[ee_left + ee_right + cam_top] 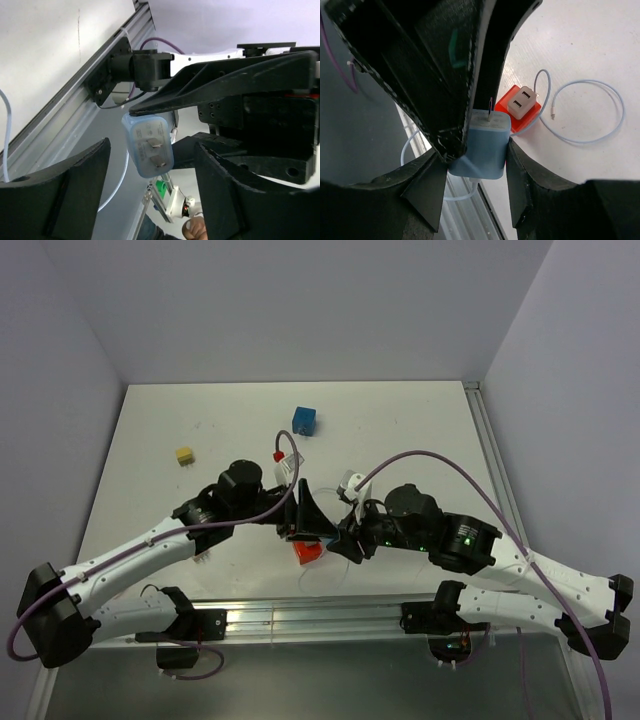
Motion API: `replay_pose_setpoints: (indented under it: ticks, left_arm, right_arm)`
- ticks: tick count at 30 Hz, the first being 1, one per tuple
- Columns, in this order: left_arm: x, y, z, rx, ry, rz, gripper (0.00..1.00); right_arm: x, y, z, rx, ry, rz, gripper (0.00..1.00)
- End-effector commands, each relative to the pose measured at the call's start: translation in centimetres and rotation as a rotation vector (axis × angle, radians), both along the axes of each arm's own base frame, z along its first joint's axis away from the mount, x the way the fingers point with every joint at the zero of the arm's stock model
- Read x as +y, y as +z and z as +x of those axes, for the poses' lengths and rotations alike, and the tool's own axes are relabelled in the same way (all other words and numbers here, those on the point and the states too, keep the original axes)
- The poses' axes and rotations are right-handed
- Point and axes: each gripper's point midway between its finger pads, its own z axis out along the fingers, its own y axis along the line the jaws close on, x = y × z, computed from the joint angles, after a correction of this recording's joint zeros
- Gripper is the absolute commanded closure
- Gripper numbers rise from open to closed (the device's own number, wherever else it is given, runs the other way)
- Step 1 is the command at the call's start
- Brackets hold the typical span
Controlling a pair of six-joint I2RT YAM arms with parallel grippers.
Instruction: Insert the plug
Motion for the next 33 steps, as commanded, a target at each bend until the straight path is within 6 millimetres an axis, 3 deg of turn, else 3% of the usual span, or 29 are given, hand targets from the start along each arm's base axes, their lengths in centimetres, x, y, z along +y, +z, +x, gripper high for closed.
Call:
replay_pose_setpoints:
  ticks: [1, 3, 5, 6, 7, 8, 9, 10, 11, 12, 13, 15, 16, 18, 19, 20, 21, 22, 23, 27, 33]
  left_arm:
    - [-0.6, 0.4, -0.9, -0.002, -0.048, -0.035, 0.29]
    - [-0.9, 0.4, -1.1, -0.005, -0.066, -0.050, 0.33]
    - [-1.2, 0.0, -1.2, 0.003, -0.073, -0.043, 0.47]
    - [-1.3, 0.2, -1.1, -0.006, -0.078, -0.057, 0.55]
    - [-1.4, 0.2, -1.2, -0.007, -0.080, -0.061, 0.73]
    - [-1.4, 0.4, -1.1, -0.014, -0.076, -0.066, 0.82]
    - [-1.4, 0.5, -0.8, -0.023, -0.065, -0.070, 0.92]
    - [-1.5, 0.7, -0.6, -0.041, -0.057, -0.068, 1.00]
    - [-1.4, 0.6, -0.3, -0.049, -0.043, -0.060, 1.00]
    - [-1.5, 0.7, 0.3, -0.068, -0.010, -0.053, 1.00]
    - [-1.4, 0.9, 0.5, -0.094, 0.001, -0.057, 1.00]
    - [-1.1, 1.4, 0.9, -0.127, 0.038, -0.065, 1.00]
    - [-1.0, 1.7, 1.7, -0.160, 0.077, -0.078, 1.00]
    - [-0.5, 3.3, 2.0, -0.208, 0.121, -0.139, 1.00]
    - [-0.2, 2.9, 2.1, -0.218, 0.145, -0.156, 1.00]
    - [0.1, 5.8, 1.9, -0.292, 0.155, -0.278, 1.00]
    - [0.4, 6.5, 1.7, -0.297, 0.165, -0.323, 1.00]
    - [0.7, 5.9, 1.5, -0.302, 0.170, -0.342, 1.00]
    - [1.1, 7.1, 1.3, -0.336, 0.182, -0.398, 1.00]
    - [2.4, 9.8, -0.1, -0.410, 0.172, -0.559, 1.00]
    - [3.8, 10.9, -2.1, -0.426, 0.131, -0.685, 1.00]
  right_arm:
    - [0.6, 3.0, 0.5, -0.067, -0.004, 0.065, 1.00]
    - [0.7, 3.5, 0.4, -0.073, -0.001, 0.074, 1.00]
    - [0.6, 3.6, 0.3, -0.071, 0.001, 0.076, 1.00]
    - [0.7, 3.8, 0.2, -0.065, -0.002, 0.085, 1.00]
    - [0.7, 4.0, 0.1, -0.059, -0.004, 0.093, 1.00]
    - [0.7, 4.0, 0.0, -0.048, -0.006, 0.097, 0.95]
    - [0.8, 4.0, -0.4, -0.023, 0.001, 0.106, 0.83]
    - [0.8, 4.0, -0.6, -0.012, -0.002, 0.109, 0.62]
    - [0.6, 3.9, -0.6, -0.001, -0.014, 0.114, 0.52]
    - [0.5, 3.7, -0.7, 0.033, -0.039, 0.124, 0.25]
    - [-0.1, 3.6, -0.2, 0.038, -0.096, 0.124, 0.17]
    - [-1.0, 3.4, 0.4, 0.115, -0.219, 0.149, 0.13]
    - [-2.4, 3.1, 1.5, 0.118, -0.332, 0.146, 0.11]
    - [-3.1, 3.1, 1.4, 0.211, -0.424, 0.200, 0.09]
    - [-3.2, 4.1, 1.2, 0.232, -0.433, 0.269, 0.09]
    - [-3.1, 4.8, 0.9, 0.260, -0.426, 0.324, 0.09]
    - [-2.9, 4.4, 0.7, 0.324, -0.452, 0.373, 0.09]
    - [-2.7, 5.6, 0.8, 0.343, -0.460, 0.456, 0.09]
    - [-3.0, 6.4, 0.6, 0.367, -0.463, 0.518, 0.09]
    - [-2.7, 8.6, 0.3, 0.421, -0.429, 0.654, 0.22]
    - [-1.2, 10.0, 0.1, 0.437, -0.354, 0.692, 0.37]
